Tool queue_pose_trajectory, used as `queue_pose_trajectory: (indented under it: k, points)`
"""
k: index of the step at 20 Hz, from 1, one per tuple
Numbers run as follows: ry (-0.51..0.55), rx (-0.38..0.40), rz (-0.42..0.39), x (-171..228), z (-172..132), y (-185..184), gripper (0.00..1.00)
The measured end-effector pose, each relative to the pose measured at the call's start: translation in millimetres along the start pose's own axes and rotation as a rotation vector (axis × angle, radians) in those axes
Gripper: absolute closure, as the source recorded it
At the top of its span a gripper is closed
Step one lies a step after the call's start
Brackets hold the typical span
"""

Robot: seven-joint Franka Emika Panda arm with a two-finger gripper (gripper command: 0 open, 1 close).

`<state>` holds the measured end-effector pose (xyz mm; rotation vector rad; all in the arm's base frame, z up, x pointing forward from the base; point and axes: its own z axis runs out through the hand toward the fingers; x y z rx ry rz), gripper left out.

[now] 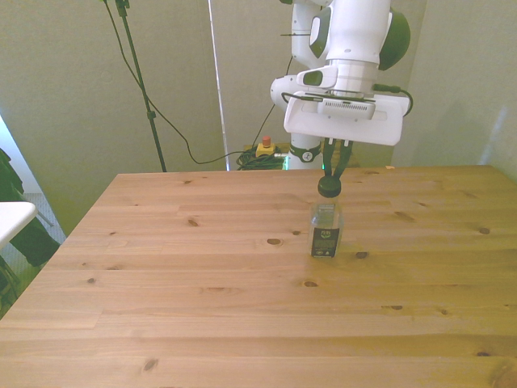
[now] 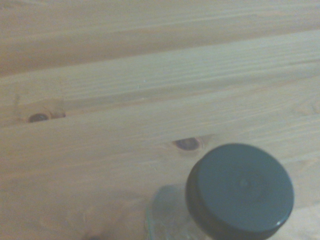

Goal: Knock down the bottle

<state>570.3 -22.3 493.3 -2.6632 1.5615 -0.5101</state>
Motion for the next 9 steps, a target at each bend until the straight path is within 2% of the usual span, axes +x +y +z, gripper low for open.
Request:
queue_pose_trajectory:
  k: [4,9]
  points:
    - [0.026,0.045,0.046,17.0,19.4,-27.4,1.00]
    - [0.056,0.081,0.081,39.4,36.6,-43.2,1.00]
